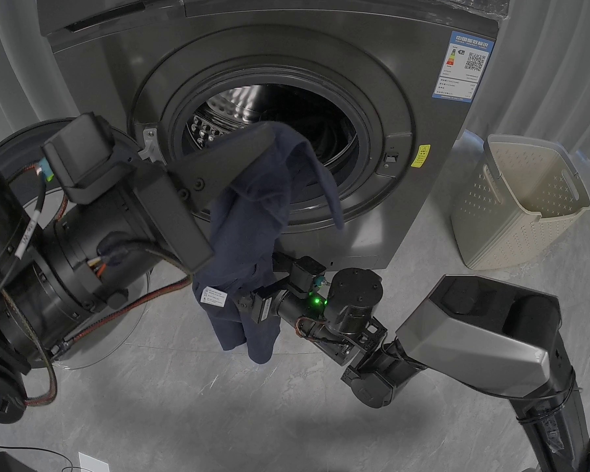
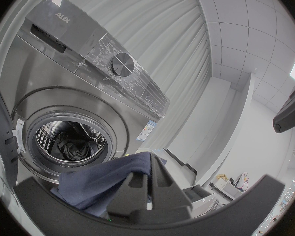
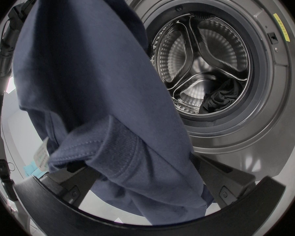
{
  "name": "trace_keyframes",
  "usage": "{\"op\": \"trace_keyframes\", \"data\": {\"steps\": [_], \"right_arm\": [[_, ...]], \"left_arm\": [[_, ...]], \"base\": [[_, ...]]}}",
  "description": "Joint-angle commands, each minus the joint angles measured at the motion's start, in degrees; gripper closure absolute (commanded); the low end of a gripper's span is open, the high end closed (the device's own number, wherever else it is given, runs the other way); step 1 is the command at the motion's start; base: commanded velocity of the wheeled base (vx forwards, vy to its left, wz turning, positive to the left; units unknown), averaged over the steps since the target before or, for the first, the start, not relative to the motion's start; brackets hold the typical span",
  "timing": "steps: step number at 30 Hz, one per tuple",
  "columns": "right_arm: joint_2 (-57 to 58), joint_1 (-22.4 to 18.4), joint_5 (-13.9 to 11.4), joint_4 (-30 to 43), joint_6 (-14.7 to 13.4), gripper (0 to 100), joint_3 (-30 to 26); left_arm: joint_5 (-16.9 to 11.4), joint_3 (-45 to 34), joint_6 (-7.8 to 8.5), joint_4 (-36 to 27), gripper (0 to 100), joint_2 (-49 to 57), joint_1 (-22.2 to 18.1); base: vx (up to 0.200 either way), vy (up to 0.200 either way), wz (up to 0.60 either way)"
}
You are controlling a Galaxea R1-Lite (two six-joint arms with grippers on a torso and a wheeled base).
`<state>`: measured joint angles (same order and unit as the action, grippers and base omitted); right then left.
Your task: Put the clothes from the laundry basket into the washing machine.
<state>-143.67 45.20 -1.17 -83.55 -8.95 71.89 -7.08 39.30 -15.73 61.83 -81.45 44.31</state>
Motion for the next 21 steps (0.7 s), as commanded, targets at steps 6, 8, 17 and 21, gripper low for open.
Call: {"op": "trace_keyframes", "data": {"steps": [6,8,17,21], "right_arm": [[-6.9,-2.2,1.7,1.0,0.1,100,10.2],[-6.8,-2.3,2.2,0.9,0.0,100,10.4],[-5.7,-2.3,2.4,0.3,-0.1,100,9.8],[-3.5,-2.9,2.7,0.2,-0.3,100,7.7]], "left_arm": [[-0.6,-0.5,-0.53,0.3,100,0.9,-0.3],[-0.6,-0.6,-0.53,0.3,100,0.9,-0.5],[-0.5,-1.4,-0.53,0.3,100,1.0,-2.2],[-0.3,-1.5,-0.45,0.3,100,1.2,-3.2]], "base": [[0.000,0.000,0.00],[0.000,0.000,0.00],[0.000,0.000,0.00],[0.000,0.000,0.00]]}}
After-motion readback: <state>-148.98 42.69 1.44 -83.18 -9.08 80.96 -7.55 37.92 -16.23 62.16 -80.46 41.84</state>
